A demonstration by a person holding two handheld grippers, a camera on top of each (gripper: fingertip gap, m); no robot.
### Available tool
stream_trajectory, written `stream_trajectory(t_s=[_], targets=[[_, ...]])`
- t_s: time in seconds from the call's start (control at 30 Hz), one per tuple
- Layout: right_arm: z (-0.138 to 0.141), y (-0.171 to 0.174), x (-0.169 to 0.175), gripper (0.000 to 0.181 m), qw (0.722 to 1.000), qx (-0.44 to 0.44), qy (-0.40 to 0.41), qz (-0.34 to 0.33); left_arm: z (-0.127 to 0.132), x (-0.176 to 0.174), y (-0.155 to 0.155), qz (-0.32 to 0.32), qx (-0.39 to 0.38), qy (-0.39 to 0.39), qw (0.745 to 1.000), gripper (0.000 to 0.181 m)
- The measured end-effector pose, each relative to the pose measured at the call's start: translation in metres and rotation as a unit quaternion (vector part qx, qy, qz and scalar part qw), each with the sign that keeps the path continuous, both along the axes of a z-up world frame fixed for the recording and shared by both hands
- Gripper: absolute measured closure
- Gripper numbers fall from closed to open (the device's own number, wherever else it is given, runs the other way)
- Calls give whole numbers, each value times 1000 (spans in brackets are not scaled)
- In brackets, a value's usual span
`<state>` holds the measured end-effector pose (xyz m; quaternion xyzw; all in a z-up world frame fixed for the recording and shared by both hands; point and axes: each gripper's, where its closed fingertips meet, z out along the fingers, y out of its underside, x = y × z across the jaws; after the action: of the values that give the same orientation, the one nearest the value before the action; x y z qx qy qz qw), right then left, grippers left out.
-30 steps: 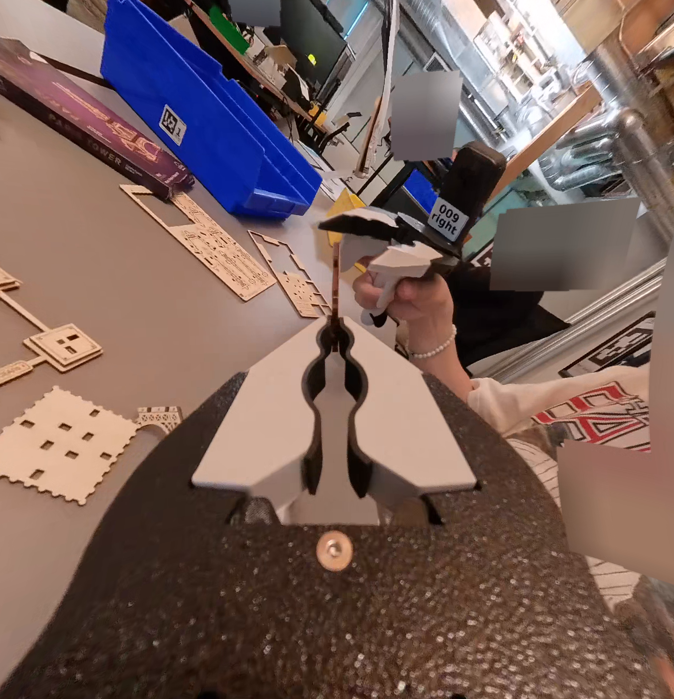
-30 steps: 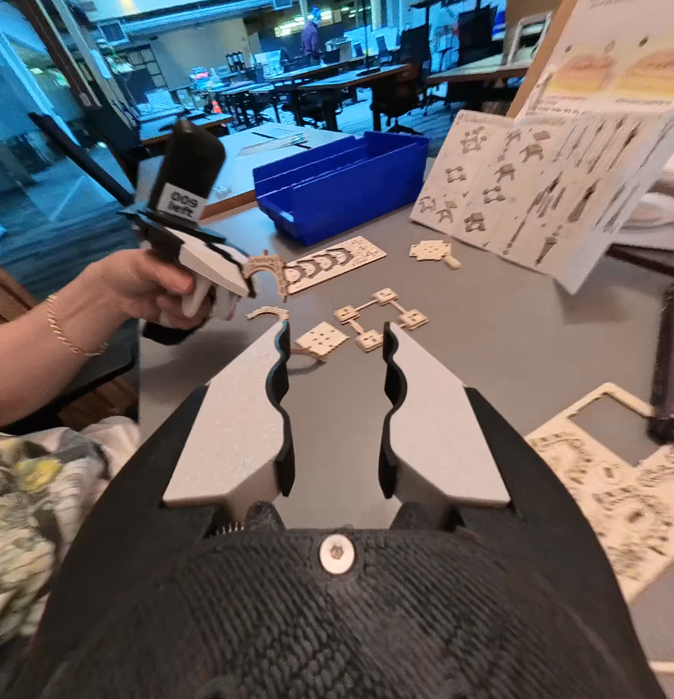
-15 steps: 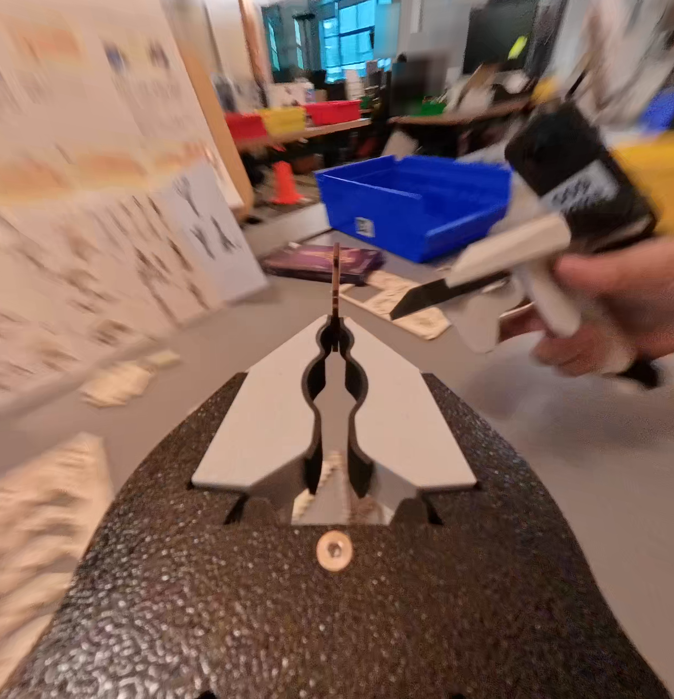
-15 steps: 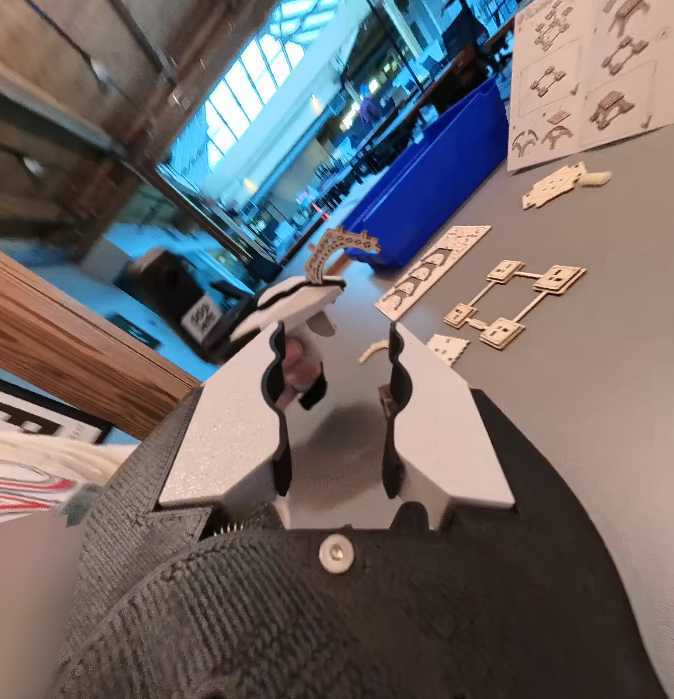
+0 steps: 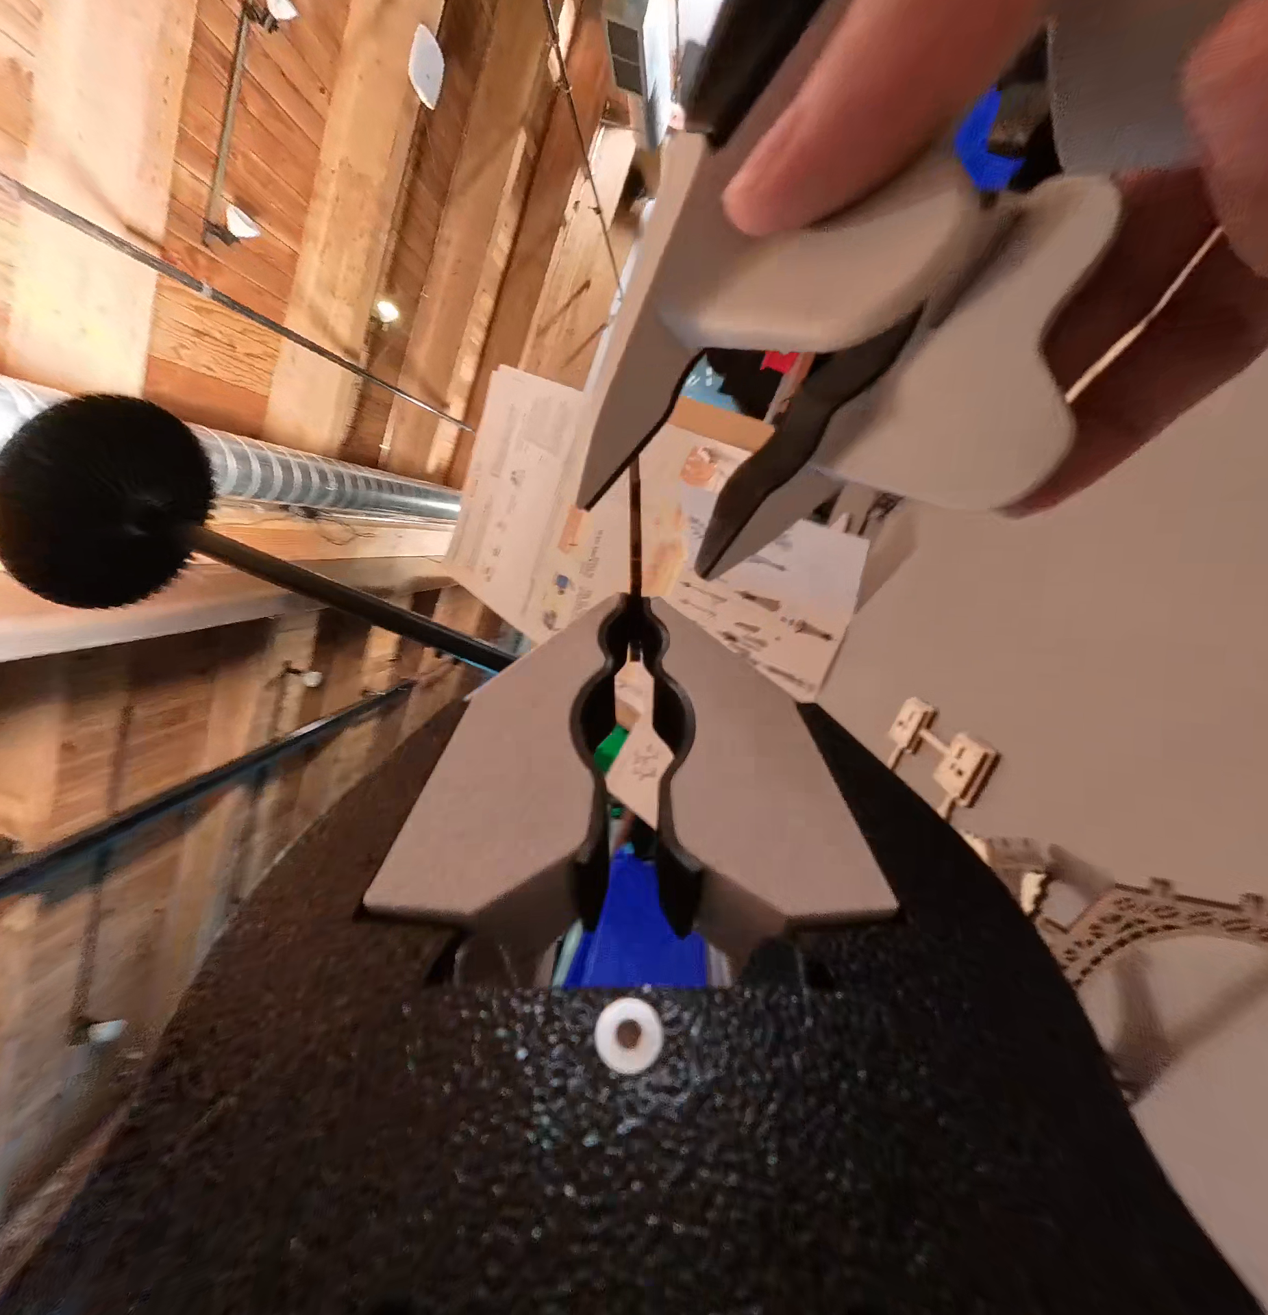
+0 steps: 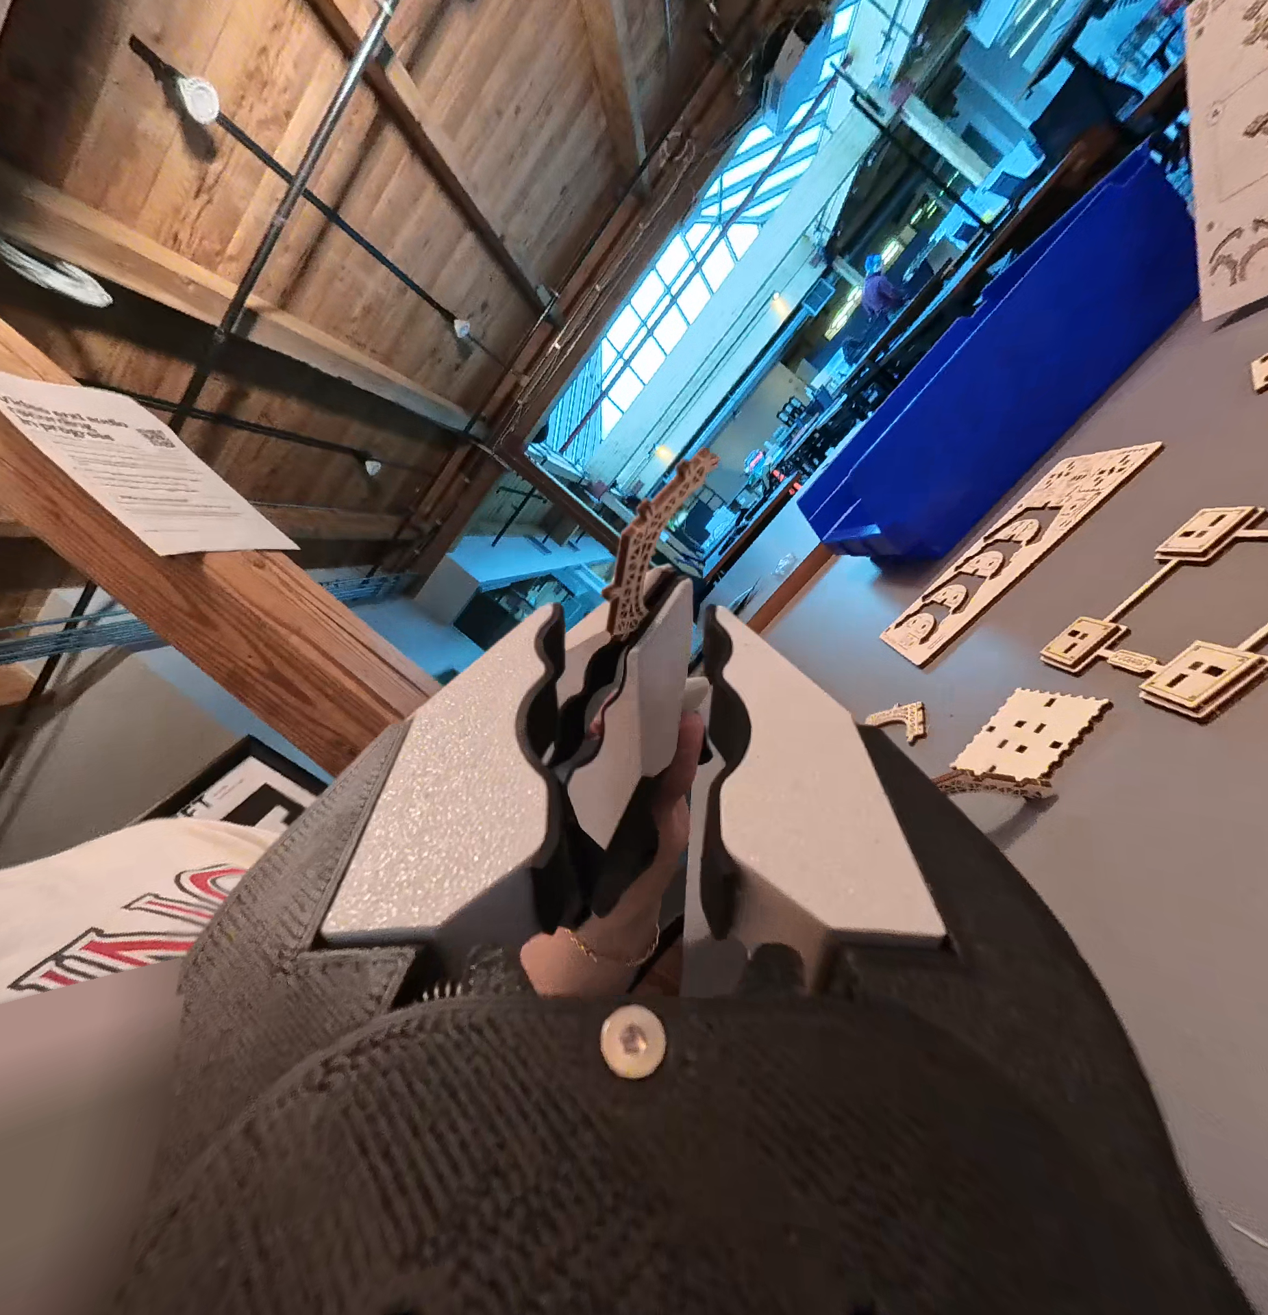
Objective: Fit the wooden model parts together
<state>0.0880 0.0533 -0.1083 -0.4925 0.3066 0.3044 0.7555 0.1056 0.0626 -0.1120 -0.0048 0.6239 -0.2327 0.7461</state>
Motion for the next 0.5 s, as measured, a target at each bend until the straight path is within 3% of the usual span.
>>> stream_trajectory(t_s=[0.17,0.33,0.4,0.5], targets=[[-7,-6,15,161,999,0,25,-49,-4,-1,-6,38,85,-57,994,181],[-10,-12,20,178,998,-5,16,-64,-14,-2,-16,28,109,-57,992,179],[-10,-15,20,181,998,-15,-4,-62,-20,1,-16,9,92,-20,996,176],[-18,-24,30,181,993,-73,-50,-81,-26,2,-6,-30,8,81,996,148]])
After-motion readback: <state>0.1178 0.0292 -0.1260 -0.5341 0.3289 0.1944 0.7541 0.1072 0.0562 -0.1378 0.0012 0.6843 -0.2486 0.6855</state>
